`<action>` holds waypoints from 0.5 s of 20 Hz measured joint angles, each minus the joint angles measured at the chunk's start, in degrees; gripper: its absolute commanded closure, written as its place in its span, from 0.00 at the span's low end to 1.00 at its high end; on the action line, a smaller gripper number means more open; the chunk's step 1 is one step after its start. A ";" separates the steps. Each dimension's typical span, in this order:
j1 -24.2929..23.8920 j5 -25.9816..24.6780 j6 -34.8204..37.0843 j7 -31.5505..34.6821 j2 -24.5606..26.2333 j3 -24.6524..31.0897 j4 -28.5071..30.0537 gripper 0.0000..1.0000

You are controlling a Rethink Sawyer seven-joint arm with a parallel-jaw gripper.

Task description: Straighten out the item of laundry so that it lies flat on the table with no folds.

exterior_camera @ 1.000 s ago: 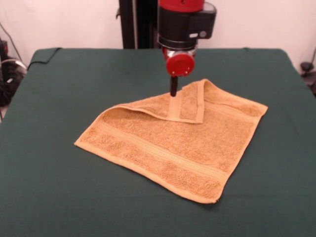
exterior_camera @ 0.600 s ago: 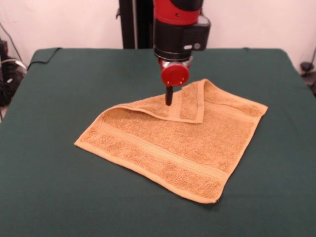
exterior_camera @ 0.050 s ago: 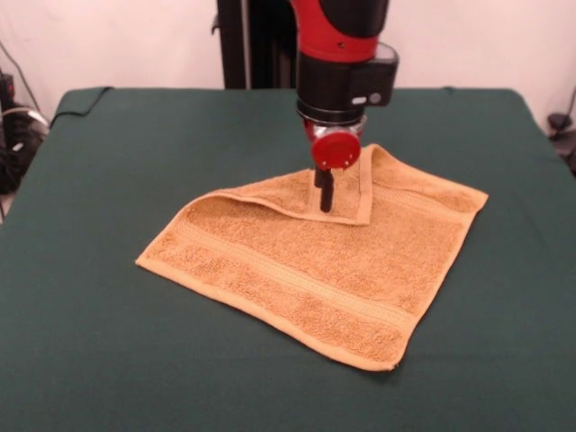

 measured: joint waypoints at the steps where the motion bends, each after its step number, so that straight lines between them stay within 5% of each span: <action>1: 0.16 0.03 0.00 0.00 -0.02 0.00 0.00 0.00; 10: 0.31 0.06 0.01 0.00 -0.12 0.15 0.00 0.00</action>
